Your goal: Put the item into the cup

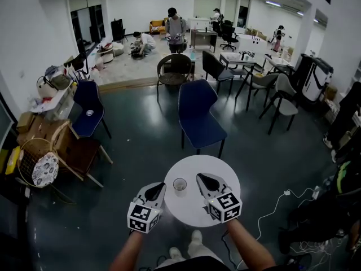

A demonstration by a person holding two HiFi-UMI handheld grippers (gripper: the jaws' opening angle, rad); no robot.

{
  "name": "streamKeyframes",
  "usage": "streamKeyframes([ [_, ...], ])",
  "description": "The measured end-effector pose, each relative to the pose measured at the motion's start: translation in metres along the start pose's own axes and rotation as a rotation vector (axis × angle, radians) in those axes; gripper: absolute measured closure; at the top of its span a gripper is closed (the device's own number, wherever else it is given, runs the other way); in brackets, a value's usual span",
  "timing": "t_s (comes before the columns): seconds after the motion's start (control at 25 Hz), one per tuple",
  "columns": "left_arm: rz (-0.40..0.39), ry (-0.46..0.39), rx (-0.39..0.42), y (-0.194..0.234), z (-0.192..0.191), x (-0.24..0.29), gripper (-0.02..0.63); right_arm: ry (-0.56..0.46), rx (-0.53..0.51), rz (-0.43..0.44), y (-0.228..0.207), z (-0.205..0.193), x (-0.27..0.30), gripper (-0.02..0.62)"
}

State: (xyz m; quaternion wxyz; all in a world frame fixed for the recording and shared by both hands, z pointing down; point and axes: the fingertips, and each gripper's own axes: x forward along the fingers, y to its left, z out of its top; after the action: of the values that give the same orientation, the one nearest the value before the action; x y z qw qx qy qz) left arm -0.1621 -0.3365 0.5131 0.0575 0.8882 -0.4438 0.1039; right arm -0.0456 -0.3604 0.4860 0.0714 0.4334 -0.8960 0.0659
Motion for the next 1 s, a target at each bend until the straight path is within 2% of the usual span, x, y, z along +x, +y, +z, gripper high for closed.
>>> streamKeyframes([
  [0.4,-0.024,-0.071,-0.016,-0.01,0.014,-0.053,0.591,-0.034,-0.043,-0.039,0.039,0.016,-0.033,0.58],
  [1.0,-0.037,-0.112,-0.057,-0.002,0.01,-0.09,0.591,-0.042,-0.051,-0.044,0.072,0.013,-0.032,0.578],
])
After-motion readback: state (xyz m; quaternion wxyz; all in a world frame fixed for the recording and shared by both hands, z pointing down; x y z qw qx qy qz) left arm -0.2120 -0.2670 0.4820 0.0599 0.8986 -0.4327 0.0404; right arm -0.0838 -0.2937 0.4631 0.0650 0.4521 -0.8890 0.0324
